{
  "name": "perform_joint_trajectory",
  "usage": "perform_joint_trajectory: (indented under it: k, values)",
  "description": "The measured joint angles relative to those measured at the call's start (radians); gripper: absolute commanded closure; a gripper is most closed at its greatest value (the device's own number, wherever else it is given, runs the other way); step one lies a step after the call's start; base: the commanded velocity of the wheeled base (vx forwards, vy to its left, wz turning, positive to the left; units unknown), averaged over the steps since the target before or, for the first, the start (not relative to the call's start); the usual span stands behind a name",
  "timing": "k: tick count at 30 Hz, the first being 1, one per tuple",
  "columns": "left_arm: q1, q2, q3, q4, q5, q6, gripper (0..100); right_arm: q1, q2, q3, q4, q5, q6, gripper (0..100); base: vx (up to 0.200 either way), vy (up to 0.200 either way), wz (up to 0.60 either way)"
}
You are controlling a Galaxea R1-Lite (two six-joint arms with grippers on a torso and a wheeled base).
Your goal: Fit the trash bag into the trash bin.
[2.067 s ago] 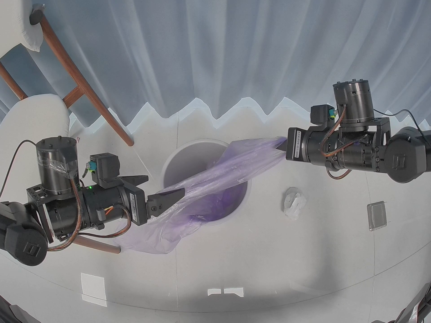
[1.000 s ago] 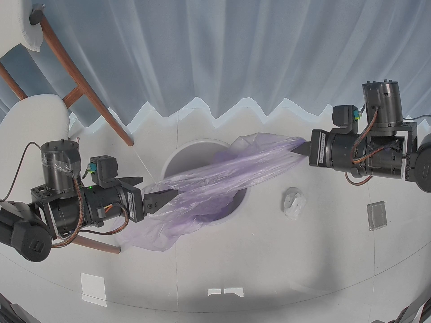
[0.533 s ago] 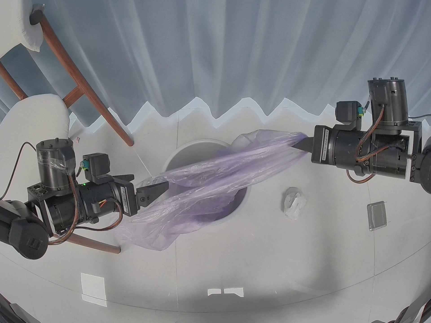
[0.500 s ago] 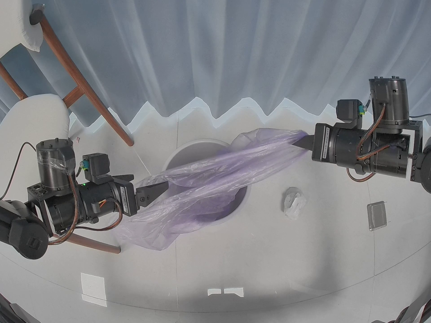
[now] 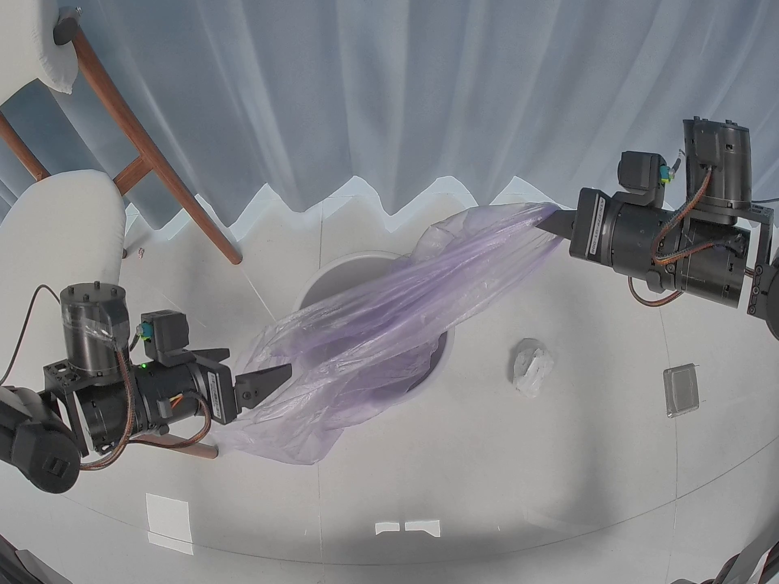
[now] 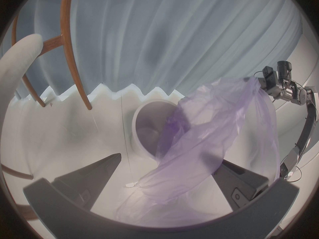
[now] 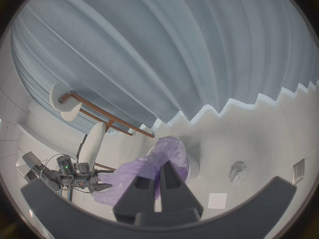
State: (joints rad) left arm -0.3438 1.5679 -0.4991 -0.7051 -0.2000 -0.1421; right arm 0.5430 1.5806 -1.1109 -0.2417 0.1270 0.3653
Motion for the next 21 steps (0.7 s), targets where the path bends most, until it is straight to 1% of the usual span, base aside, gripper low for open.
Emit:
perform_joint_trajectory:
  k: [4, 9, 16, 21]
  values:
    - [0.0, -0.027, 0.056, 0.001, -0.005, -0.004, 0, 0.0, 0.003, -0.001, -0.014, 0.0, 0.003, 100, 0.0, 0.0, 0.0]
    - [-0.001, -0.041, 0.093, 0.0, -0.011, -0.019, 0, 0.0, 0.005, -0.006, -0.017, 0.0, 0.008, 100, 0.0, 0.0, 0.0]
    - [-0.006, -0.046, 0.107, 0.0, -0.011, -0.122, 0, -0.002, 0.01, -0.042, -0.023, 0.0, 0.033, 100, 0.0, 0.0, 0.0]
    - [-0.008, -0.046, 0.117, 0.001, -0.011, -0.187, 0, -0.012, 0.025, -0.064, -0.059, 0.0, 0.045, 100, 0.0, 0.0, 0.0]
